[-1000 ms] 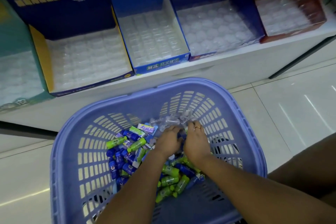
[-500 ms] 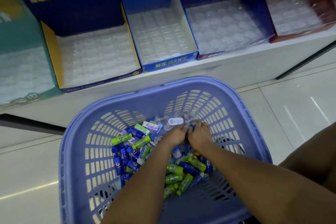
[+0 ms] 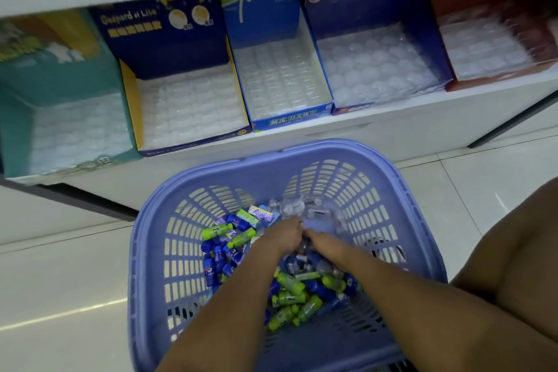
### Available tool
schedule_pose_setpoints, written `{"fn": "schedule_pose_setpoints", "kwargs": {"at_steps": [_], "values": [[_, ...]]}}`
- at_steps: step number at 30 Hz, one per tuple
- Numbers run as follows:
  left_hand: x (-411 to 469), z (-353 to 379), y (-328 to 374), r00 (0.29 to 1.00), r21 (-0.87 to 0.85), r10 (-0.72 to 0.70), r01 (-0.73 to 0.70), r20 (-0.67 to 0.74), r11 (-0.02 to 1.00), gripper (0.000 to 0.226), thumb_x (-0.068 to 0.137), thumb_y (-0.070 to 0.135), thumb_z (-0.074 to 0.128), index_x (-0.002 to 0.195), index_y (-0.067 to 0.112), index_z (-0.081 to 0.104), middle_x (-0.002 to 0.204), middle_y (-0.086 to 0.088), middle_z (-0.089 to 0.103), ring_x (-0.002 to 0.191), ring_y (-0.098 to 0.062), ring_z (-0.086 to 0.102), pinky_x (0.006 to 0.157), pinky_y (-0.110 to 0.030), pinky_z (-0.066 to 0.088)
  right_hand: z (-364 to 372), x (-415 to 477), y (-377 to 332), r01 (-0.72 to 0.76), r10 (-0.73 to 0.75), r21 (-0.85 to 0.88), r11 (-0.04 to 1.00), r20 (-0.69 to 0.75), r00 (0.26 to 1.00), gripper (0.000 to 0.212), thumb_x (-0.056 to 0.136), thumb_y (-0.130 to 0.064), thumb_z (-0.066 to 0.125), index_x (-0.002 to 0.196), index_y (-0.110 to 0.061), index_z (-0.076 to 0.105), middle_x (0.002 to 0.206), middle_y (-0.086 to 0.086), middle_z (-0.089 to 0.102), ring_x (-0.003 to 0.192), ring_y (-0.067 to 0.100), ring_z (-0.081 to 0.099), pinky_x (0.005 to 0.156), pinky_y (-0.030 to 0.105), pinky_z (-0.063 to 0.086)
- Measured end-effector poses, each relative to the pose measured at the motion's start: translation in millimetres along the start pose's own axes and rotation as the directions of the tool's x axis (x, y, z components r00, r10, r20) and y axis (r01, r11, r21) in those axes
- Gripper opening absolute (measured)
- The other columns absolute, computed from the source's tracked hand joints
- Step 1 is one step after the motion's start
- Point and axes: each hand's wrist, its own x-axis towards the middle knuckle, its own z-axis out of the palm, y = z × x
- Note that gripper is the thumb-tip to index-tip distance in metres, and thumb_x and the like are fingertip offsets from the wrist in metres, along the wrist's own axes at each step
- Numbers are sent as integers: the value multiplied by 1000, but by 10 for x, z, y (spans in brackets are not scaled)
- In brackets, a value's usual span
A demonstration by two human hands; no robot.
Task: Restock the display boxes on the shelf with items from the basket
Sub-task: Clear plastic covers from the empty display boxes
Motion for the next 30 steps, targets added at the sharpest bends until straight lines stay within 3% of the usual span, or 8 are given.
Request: {"fn": "schedule_pose_setpoints", "kwargs": {"at_steps": [3, 7, 12, 16, 19, 24, 28, 30], "values": [[-188, -141, -111, 998, 179, -48, 52, -27, 982, 36, 98, 19, 36, 121, 0, 55, 130, -22, 53, 118, -34, 51, 92, -38, 41, 93, -162, -7, 121, -72, -258, 959, 191, 979, 26, 98, -16, 39, 109, -3, 59, 104, 13, 53, 95, 19, 45, 85, 27, 34], [-465, -262, -240, 995, 373, -71, 93, -73, 923, 33, 95, 20, 43, 115, 1, 61, 125, -21, 56, 115, -35, 53, 92, -39, 43, 243, -397, 89, 443, -287, -581, 683, 345, 894, 44, 101, -23, 36, 142, -6, 38, 154, 11, 27, 139, 19, 28, 114, 30, 18], [-818, -148, -415, 990, 337, -84, 118, -115, 934, 41, 92, 18, 49, 132, 11, 54, 132, -15, 54, 120, -29, 50, 96, -36, 44, 422, -666, 135, 505, -208, -530, 681, 522, 827, 31, 95, -26, 46, 118, -18, 65, 110, 9, 65, 94, 22, 58, 81, 30, 46], [-809, -337, -360, 984, 366, -163, 180, -76, 913, 34, 93, 20, 47, 122, 5, 56, 120, -16, 60, 110, -30, 57, 87, -37, 47, 236, -503, -170, 420, -321, -599, 682, 271, 908, 28, 88, -20, 54, 95, 4, 67, 104, 25, 64, 85, 32, 58, 68, 30, 40], [-712, -389, -313, 947, 280, -30, 124, -320, 952, 30, 94, 25, 47, 119, 13, 59, 122, -11, 58, 112, -30, 56, 85, -37, 46, 72, -262, -429, 384, -590, -795, 470, 41, 806, 25, 86, -10, 50, 108, -7, 63, 114, 18, 62, 104, 29, 58, 82, 32, 45], [-343, -301, -295, 929, 258, 115, -22, -351, 966, 47, 94, 25, 47, 137, 6, 42, 139, -12, 44, 130, -26, 39, 108, -34, 31, 79, 204, -419, 405, -627, -914, 33, 297, 720, 50, 91, -7, 44, 139, -12, 34, 139, 10, 38, 130, 28, 32, 105, 41, 34], [-160, -148, -443, 926, 330, 146, -25, -348, 944, 61, 97, 43, 40, 146, 8, 29, 150, -9, 33, 139, -24, 25, 118, -34, 14, 14, 430, -268, 393, -689, -914, -106, 352, 633, 51, 90, -11, 44, 140, -15, 33, 139, 7, 36, 129, 28, 33, 104, 41, 33], [-102, -105, -481, 913, 365, 166, -21, -372, 931, 60, 96, 51, 35, 144, 14, 34, 148, -8, 35, 137, -26, 27, 116, -37, 19, -105, 498, -256, 381, -688, -906, -182, 395, 609, 44, 91, -16, 45, 134, -16, 38, 134, 8, 40, 123, 28, 39, 100, 40, 37]]}}
